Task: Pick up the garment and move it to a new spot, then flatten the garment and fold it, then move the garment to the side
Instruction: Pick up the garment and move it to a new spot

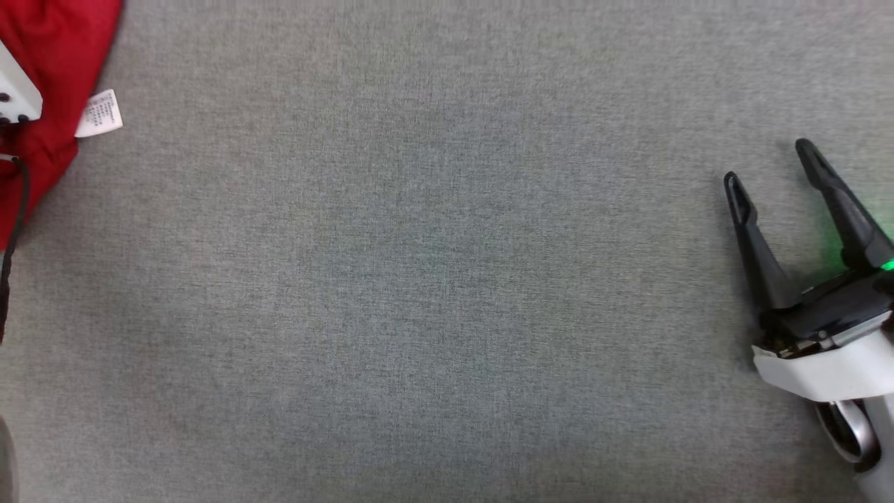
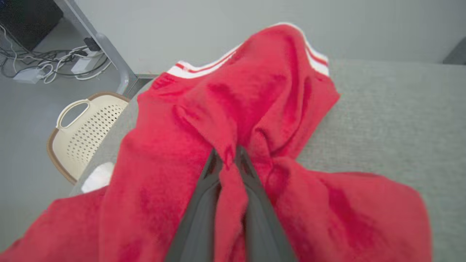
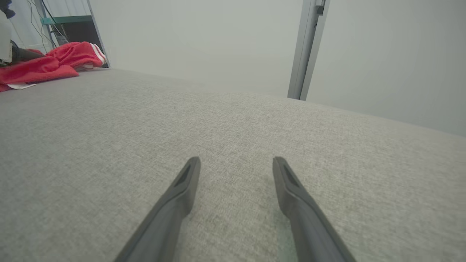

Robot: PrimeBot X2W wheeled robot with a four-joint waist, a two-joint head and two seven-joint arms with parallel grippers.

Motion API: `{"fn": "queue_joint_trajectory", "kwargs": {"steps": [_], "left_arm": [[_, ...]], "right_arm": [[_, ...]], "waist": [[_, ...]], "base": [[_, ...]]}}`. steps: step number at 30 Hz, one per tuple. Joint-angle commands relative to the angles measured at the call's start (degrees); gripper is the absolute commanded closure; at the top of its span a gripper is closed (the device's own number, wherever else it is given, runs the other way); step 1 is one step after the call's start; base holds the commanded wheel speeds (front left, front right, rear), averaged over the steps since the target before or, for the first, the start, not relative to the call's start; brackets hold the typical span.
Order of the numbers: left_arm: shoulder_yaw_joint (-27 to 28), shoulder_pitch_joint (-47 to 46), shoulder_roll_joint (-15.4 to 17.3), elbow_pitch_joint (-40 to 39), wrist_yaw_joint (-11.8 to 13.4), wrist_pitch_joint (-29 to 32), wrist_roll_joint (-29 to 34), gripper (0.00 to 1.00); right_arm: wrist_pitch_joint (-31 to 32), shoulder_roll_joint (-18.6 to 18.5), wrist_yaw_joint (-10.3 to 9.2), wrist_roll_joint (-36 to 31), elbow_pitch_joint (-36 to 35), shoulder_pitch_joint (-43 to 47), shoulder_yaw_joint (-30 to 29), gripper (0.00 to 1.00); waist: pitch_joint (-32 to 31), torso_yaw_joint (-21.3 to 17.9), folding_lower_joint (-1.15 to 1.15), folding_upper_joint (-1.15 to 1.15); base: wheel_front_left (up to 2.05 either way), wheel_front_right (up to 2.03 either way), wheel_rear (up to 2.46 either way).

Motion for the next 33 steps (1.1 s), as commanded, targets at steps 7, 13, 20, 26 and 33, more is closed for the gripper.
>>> {"fn": "queue_joint_trajectory", "kwargs": {"steps": [7,13,20,26,33], "left_arm": [[-9.85,4.99,2.05,-7.71,-0.16,-11.89,-0.33,1.00],[-16.73,11.78,3.72,-20.24,-0.18,-13.68,-7.41,1.00],[-21.32,19.36,5.87,-35.06,-0.19,-12.83,-15.66,1.00],[-23.51,22.82,4.13,-43.79,-0.19,-10.23,-18.99,1.00],[-27.73,25.43,-2.24,-50.93,-0.19,-7.32,-22.04,1.00]], "right_arm": [[0.82,5.05,-0.14,0.62,4.63,3.35,1.76,0.00],[0.79,10.09,-0.14,1.10,6.66,5.68,2.26,0.00],[0.79,14.46,-0.14,0.80,8.24,8.36,2.93,0.00],[0.80,15.55,-0.14,0.63,8.98,9.94,3.53,0.00],[0.80,15.21,-0.14,0.61,9.05,11.36,3.22,0.00]], "waist": [[-11.64,-2.81,0.00,0.00],[-20.66,-7.20,0.00,0.00],[-29.17,-16.19,0.00,0.00],[-32.69,-21.93,0.00,0.00],[-34.71,-27.59,0.00,0.00]], "base": [[0.00,0.00,0.00],[0.00,0.00,0.00],[0.00,0.00,0.00],[0.00,0.00,0.00],[0.00,0.00,0.00]]}}
